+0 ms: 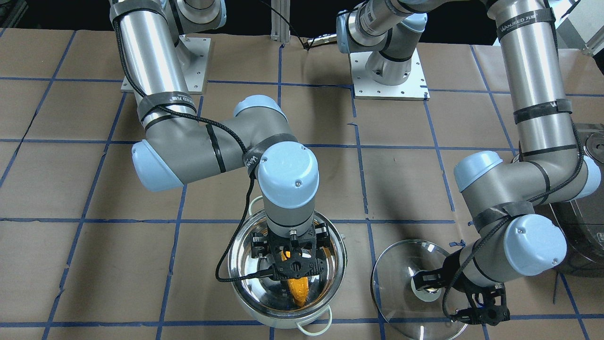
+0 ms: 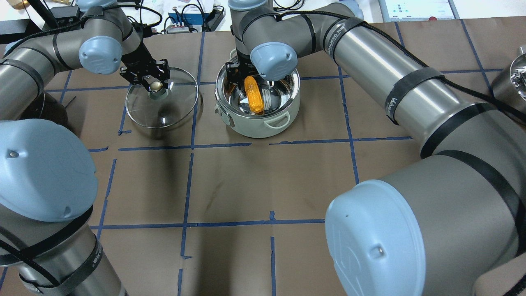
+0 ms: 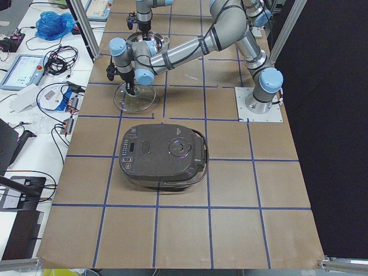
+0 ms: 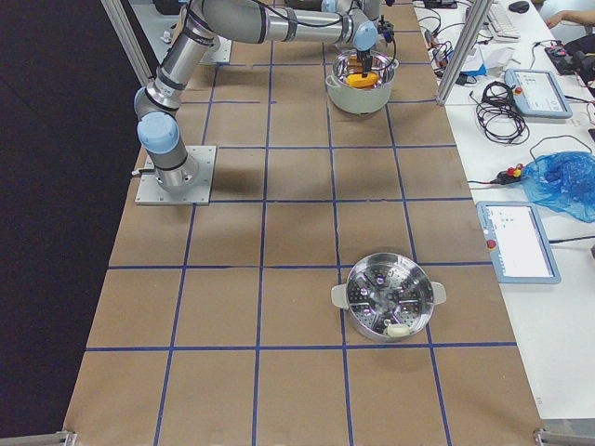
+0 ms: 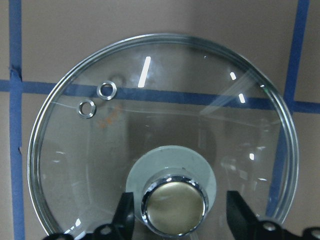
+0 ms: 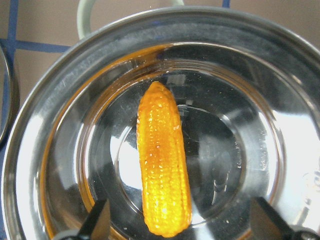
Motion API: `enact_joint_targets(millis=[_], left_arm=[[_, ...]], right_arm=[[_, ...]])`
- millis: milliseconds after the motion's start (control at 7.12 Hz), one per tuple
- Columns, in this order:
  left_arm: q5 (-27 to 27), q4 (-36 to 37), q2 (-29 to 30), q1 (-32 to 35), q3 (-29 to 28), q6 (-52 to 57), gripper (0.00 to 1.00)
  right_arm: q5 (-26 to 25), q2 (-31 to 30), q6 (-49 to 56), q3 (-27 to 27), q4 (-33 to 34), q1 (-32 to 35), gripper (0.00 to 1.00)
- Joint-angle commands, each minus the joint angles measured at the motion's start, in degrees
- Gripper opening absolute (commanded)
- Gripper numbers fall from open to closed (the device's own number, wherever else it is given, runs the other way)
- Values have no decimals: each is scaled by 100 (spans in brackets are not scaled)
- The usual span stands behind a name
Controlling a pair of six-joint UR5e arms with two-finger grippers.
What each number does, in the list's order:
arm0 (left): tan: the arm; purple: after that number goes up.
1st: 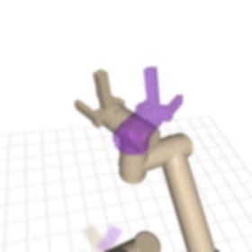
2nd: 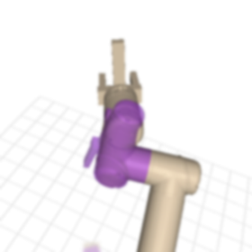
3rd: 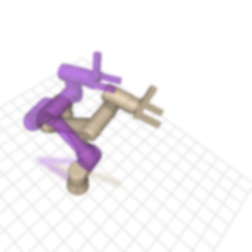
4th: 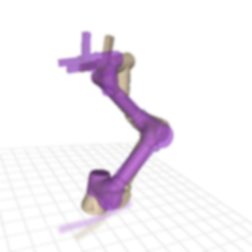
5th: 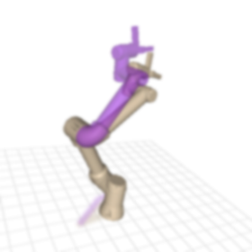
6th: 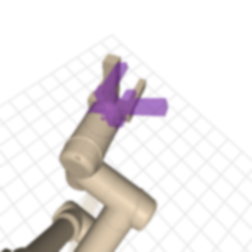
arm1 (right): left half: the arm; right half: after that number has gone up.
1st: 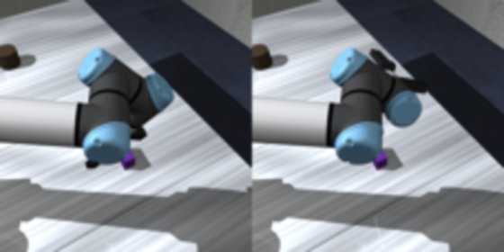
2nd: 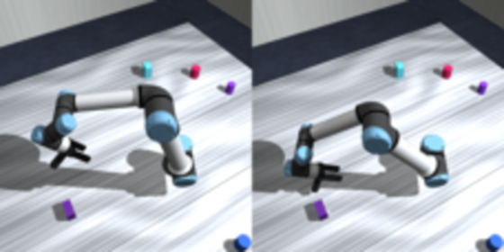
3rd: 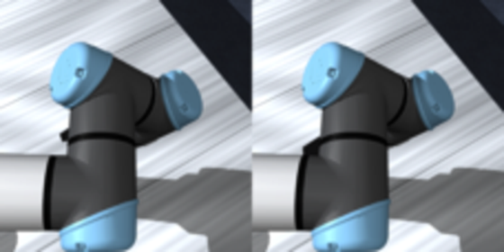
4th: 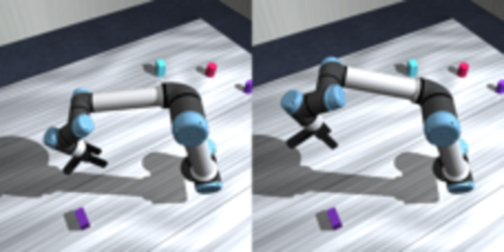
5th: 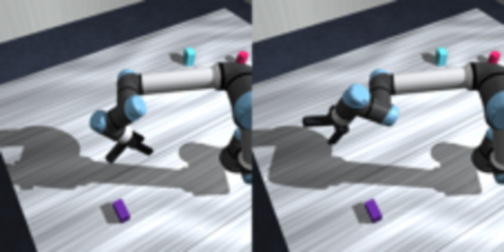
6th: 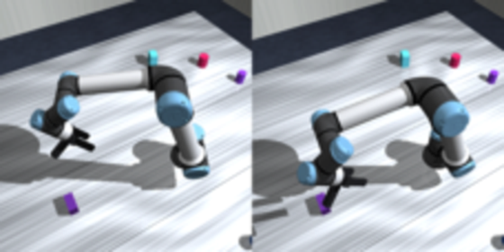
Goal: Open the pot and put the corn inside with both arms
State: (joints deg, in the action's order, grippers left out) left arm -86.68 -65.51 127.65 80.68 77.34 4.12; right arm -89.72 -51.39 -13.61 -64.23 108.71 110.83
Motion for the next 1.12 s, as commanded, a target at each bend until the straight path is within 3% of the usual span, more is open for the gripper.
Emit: enact_joint_targets(millis=[0, 140, 421, 561, 702, 982], left_arm=[[-68, 312, -204, 0, 291, -16, 100], [-103, -133, -597, 0, 273, -60, 100], [-234, -1406, -1476, 61, 159, -331, 100], [-366, -1786, -1715, 262, 133, -368, 100], [-480, -1946, -1926, 594, 115, -368, 100], [-517, -2665, -2427, 1035, 10, -385, 100]], right_arm=[[-10, -912, 165, -80, -943, -366, 100], [-1, -1447, 375, -194, -1670, -770, 99], [25, -2782, 1383, -1209, -2554, -1648, 97], [34, -3467, 1544, -1989, -2522, -1914, 97], [8, -3709, 1659, -2371, -2400, -2021, 97], [34, -3729, 1599, -2401, -1916, -1987, 98]])
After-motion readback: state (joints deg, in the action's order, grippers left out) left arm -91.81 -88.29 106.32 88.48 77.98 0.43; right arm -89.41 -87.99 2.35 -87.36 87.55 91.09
